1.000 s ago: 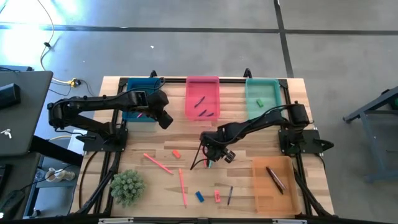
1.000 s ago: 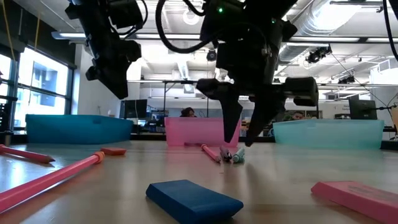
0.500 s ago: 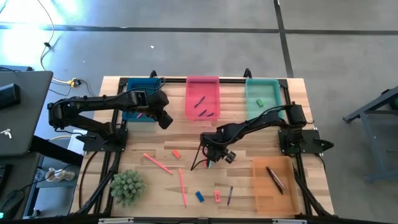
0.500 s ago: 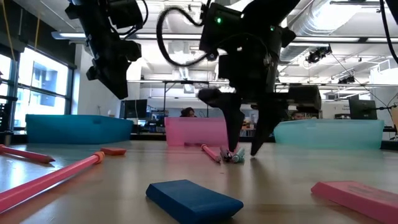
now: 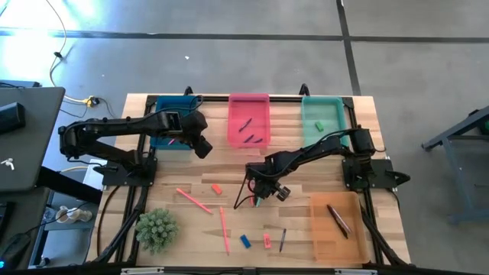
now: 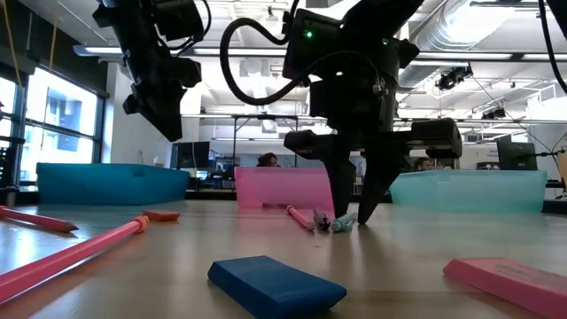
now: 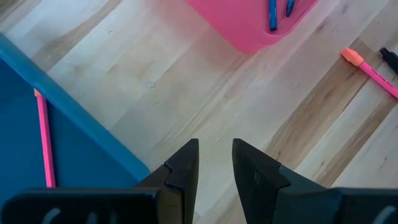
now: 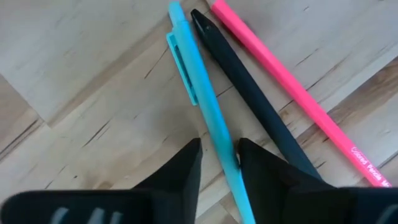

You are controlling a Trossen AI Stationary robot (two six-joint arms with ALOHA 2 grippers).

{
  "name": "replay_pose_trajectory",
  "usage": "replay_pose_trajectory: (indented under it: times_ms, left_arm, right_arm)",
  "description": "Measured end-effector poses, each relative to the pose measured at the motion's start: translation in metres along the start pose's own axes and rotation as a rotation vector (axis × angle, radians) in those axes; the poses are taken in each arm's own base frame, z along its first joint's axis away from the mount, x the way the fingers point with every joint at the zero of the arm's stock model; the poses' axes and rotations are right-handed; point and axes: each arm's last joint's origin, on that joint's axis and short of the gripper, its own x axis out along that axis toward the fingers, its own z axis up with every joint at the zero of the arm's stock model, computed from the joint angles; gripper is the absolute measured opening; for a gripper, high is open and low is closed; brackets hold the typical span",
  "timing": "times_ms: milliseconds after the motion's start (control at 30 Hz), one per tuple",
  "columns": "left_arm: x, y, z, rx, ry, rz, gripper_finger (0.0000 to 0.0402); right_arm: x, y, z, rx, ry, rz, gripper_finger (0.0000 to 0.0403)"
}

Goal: Sort crayons/erasers/pens/pencils in bins
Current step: Put the light blue pen into the orange bin

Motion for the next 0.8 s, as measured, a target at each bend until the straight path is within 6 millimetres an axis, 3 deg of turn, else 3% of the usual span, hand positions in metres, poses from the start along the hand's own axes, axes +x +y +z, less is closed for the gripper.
replay_pose_trajectory:
  times_ms: [400,800]
  left_arm:
    - [0.000,0.000,0.000,0.006,0.000,0.000,0.0087]
    - [0.000,0.000,0.000,0.013,0.000,0.000,0.0087]
  right_arm:
    - [0.002,0.009,0.004,-0.018,0.032,0.020,0.0032]
    - [-0.014,0.015,0.003,0.093,0.027,0.035,0.0019]
